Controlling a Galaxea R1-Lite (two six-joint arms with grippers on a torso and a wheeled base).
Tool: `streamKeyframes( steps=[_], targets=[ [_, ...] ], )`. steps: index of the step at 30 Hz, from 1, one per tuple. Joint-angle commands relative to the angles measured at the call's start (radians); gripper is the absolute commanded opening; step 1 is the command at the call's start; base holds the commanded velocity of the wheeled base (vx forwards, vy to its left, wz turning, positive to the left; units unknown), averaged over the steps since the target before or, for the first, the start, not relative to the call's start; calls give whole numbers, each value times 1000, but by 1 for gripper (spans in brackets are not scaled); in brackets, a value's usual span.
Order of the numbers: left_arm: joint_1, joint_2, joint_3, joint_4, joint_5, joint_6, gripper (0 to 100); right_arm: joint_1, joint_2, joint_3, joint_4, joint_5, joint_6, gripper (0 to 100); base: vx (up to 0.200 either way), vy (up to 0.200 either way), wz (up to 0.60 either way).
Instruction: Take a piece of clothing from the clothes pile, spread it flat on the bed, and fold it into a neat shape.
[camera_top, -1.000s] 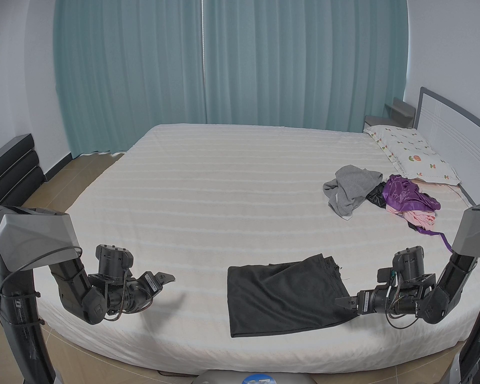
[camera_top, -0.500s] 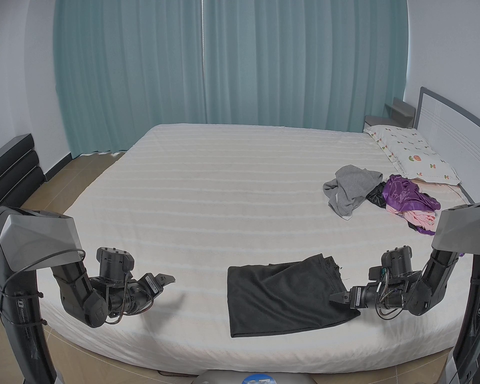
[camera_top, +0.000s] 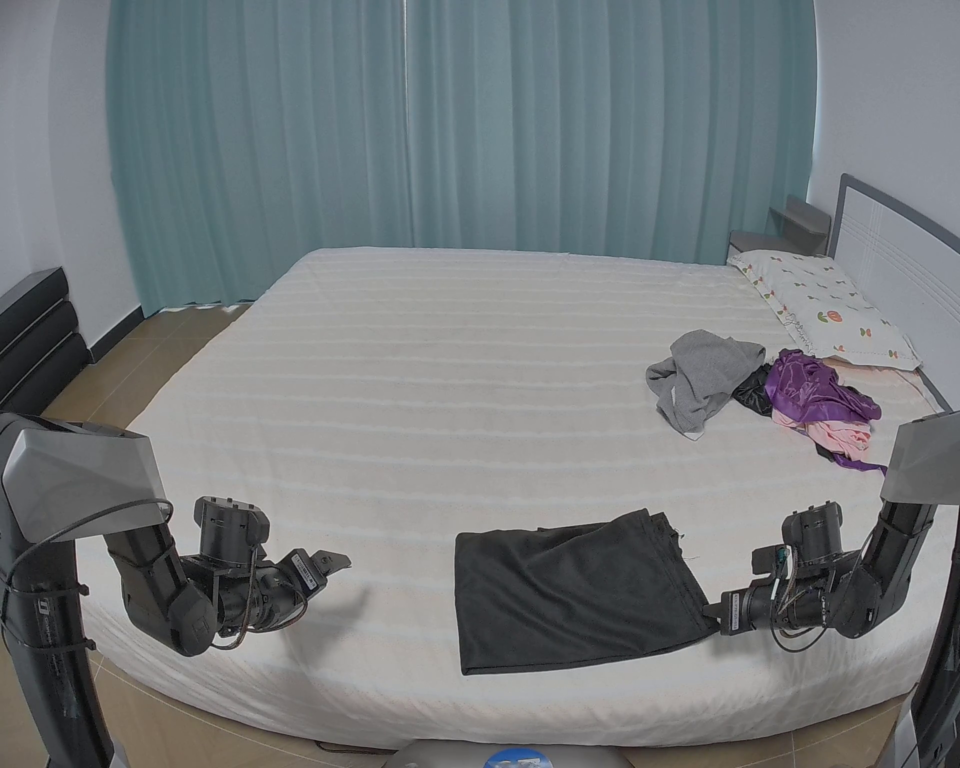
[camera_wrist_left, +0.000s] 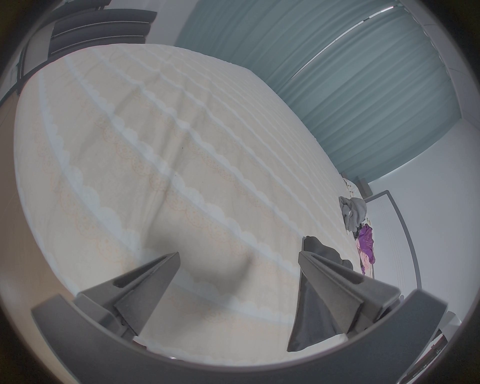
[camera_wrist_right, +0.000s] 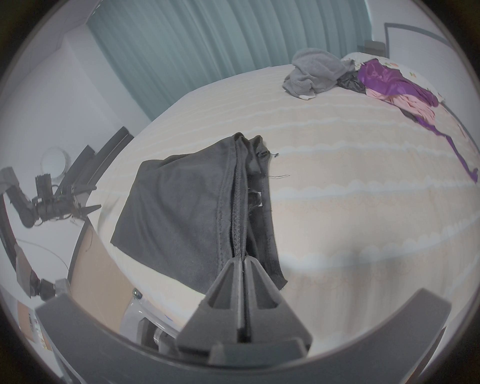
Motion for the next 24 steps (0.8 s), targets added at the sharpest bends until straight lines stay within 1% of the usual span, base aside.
streamKeyframes(
  steps=[1,5,10,11,15,19,21,23,24],
  targets=[
    [0,3,-1,0,-1,0,100,-5,-35,31,0,0,-36,0,0,0,0],
    [0,6,-1,0,1,1,100,-22,-41,39,10,-3,-51,0,0,0,0],
    [0,9,1,0,1,16,100,-20,-83,53,45,-3,-64,0,0,0,0],
    [0,9,1,0,1,21,100,-19,-90,53,59,-5,-64,100,0,0,0],
    [0,12,-1,0,2,24,100,-14,-112,45,128,-3,-88,100,0,0,0],
    [0,12,-1,0,2,24,100,-19,-112,22,119,3,-84,100,0,0,0],
    [0,12,1,0,2,24,100,-24,-107,-33,115,4,-33,100,0,0,0],
    [0,12,1,0,2,26,100,-16,-98,-91,117,14,61,100,0,0,0],
    [0,10,1,0,2,24,100,-16,-96,-97,117,15,70,100,0,0,0]
  ],
)
